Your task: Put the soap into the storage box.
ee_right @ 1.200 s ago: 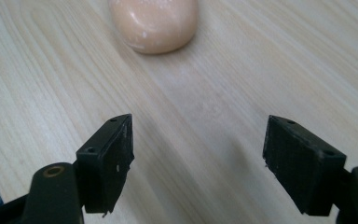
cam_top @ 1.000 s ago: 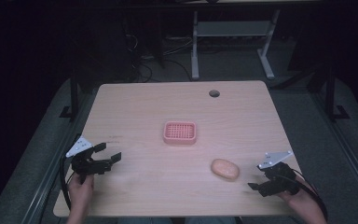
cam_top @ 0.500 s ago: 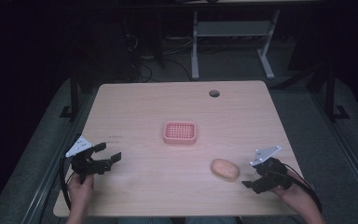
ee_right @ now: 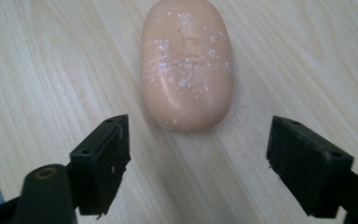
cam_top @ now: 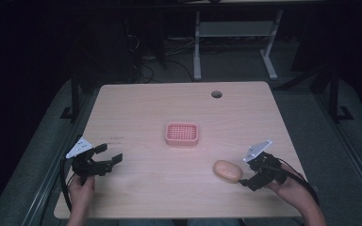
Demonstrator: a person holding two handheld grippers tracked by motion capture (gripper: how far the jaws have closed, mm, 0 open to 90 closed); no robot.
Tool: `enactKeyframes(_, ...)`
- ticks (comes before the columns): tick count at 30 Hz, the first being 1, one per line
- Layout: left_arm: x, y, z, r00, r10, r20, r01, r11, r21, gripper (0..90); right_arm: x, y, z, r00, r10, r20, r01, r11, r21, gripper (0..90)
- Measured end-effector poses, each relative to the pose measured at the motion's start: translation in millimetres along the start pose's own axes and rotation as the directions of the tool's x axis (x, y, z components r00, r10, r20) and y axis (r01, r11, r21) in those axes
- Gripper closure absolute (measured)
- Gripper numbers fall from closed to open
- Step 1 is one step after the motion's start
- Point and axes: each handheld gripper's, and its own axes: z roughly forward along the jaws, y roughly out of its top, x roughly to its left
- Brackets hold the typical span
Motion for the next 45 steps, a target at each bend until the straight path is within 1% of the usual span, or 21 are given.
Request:
enactKeyframes(4,0.3,-0.1,-0.4,1.0,-0.004,0.0,0.004,1.0,-0.006,14.2,1.1,7.1,5.9,0.9998,-0.011,-0.013,0.012,0.9998,0.016,18.4)
enactKeyframes(8,1.2,-0.2,-1.3,1.0,-0.002,0.0,0.002,1.0,-0.004,14.3,2.8,14.4,11.3,0.9992,-0.036,-0.019,0.037,0.9991,0.022,18.3)
enactKeyframes(11,1.7,-0.1,-1.5,1.0,-0.002,0.0,0.002,1.0,-0.003,14.3,2.7,19.2,14.2,0.9988,-0.04,-0.029,0.04,0.999,0.021,17.8)
enactKeyframes(12,1.7,-0.1,-1.5,1.0,-0.002,0.0,0.002,1.0,-0.003,14.2,2.7,20.8,15.3,0.9983,-0.049,-0.031,0.049,0.9985,0.024,17.6)
enactKeyframes(13,1.7,-0.1,-1.4,1.0,-0.002,-0.002,0.002,1.0,-0.003,14.2,3.7,22.7,15.9,0.9986,-0.045,-0.029,0.046,0.9985,0.03,17.6)
enactKeyframes(14,1.8,-0.1,-1.5,1.0,-0.001,-0.002,0.001,1.0,-0.002,14.3,3.5,24.3,17.2,0.9979,-0.059,-0.025,0.06,0.9976,0.036,17.6)
enactKeyframes(17,1.8,0.2,-2.1,1.0,-0.005,-0.001,0.005,1.0,-0.008,14.3,3.7,28.6,19.7,0.9979,-0.056,-0.032,0.057,0.9974,0.044,17.6)
enactKeyframes(21,2.1,0.1,-1.8,1.0,-0.005,0.0,0.005,1.0,-0.005,14.2,5.5,33.4,22.5,0.997,-0.069,-0.035,0.071,0.996,0.054,17.6)
enactKeyframes(22,2.0,0.2,-1.8,1.0,-0.004,0.0,0.004,1.0,-0.004,14.3,5.1,34.5,23.4,0.9965,-0.078,-0.03,0.079,0.9951,0.058,17.6)
enactKeyframes(26,2.0,0.2,-1.8,1.0,-0.003,0.0,0.003,1.0,-0.003,14.2,5.4,39.7,26.0,0.9959,-0.084,-0.034,0.086,0.994,0.067,17.6)
enactKeyframes(27,1.9,0.2,-1.8,1.0,-0.002,0.0,0.002,1.0,-0.004,14.3,6.0,41.2,26.7,0.9962,-0.079,-0.036,0.082,0.9941,0.071,17.6)
enactKeyframes(29,1.8,0.2,-1.8,1.0,-0.001,0.001,0.001,1.0,-0.003,14.2,5.9,44.1,28.3,0.9948,-0.095,-0.035,0.098,0.9923,0.076,17.8)
enactKeyframes(30,1.8,0.2,-1.7,1.0,-0.001,0.001,0.001,1.0,-0.003,14.2,6.4,45.4,29.1,0.995,-0.092,-0.039,0.095,0.9922,0.081,17.9)
enactKeyframes(31,1.8,0.2,-1.7,1.0,-0.001,0.001,0.001,1.0,-0.002,14.2,5.7,46.6,30.2,0.9942,-0.101,-0.036,0.104,0.9907,0.088,18.0)
enactKeyframes(33,1.8,0.3,-1.7,1.0,-0.001,0.001,0.001,1.0,-0.003,14.2,5.7,48.8,32.3,0.9952,-0.092,-0.033,0.095,0.9897,0.107,18.4)
enactKeyframes(36,1.8,0.3,-1.7,1.0,-0.001,0.001,0.001,1.0,-0.003,14.2,5.0,51.6,36.7,0.9941,-0.103,-0.036,0.107,0.9851,0.135,19.7)
enactKeyframes(38,1.9,0.3,-1.7,1.0,-0.003,0.001,0.003,1.0,-0.004,14.3,4.5,53.2,39.3,0.9934,-0.106,-0.043,0.112,0.9829,0.146,20.1)
enactKeyframes(40,1.8,0.3,-1.7,1.0,-0.004,0.002,0.004,1.0,-0.005,14.2,3.9,54.5,41.7,0.993,-0.111,-0.04,0.116,0.981,0.156,20.6)
enactKeyframes(41,1.8,0.3,-1.7,1.0,-0.004,0.002,0.004,1.0,-0.005,14.2,3.9,55.2,43.0,0.9933,-0.106,-0.046,0.112,0.9804,0.162,21.4)
enactKeyframes(45,1.7,0.3,-1.8,1.0,-0.002,0.002,0.002,1.0,-0.005,14.3,2.9,57.3,47.1,0.9932,-0.107,-0.045,0.113,0.9763,0.184,22.6)
